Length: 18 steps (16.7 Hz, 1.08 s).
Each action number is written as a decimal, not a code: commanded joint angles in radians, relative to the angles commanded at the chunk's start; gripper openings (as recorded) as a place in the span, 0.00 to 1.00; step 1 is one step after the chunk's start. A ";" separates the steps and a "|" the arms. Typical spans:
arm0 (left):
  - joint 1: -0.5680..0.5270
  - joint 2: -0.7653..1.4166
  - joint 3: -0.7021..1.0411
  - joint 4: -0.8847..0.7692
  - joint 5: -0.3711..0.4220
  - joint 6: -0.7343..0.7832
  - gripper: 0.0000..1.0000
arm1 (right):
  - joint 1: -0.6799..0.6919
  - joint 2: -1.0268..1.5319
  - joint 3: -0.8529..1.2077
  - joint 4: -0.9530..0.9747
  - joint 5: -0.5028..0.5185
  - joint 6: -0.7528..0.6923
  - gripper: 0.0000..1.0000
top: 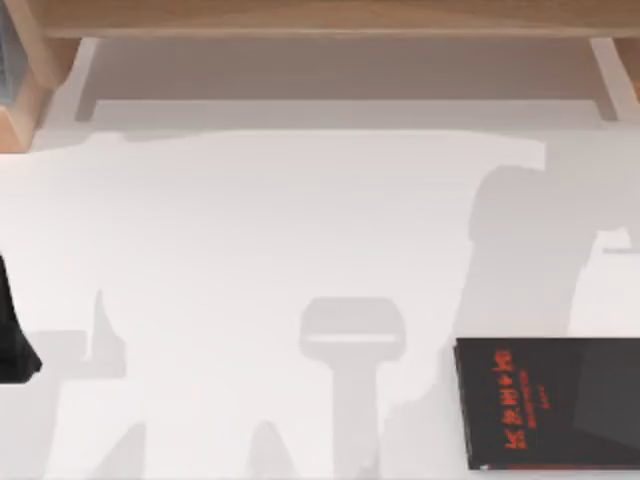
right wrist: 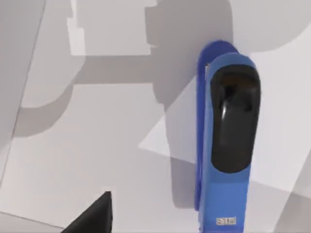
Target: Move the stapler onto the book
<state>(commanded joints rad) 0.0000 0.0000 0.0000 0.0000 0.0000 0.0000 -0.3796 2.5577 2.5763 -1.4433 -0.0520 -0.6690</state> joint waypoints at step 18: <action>0.000 0.000 0.000 0.000 0.000 0.000 1.00 | -0.003 0.091 0.020 0.002 -0.006 -0.033 1.00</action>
<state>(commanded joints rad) 0.0000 0.0000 0.0000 0.0000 0.0000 0.0000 -0.3825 2.6491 2.5963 -1.4417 -0.0583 -0.7022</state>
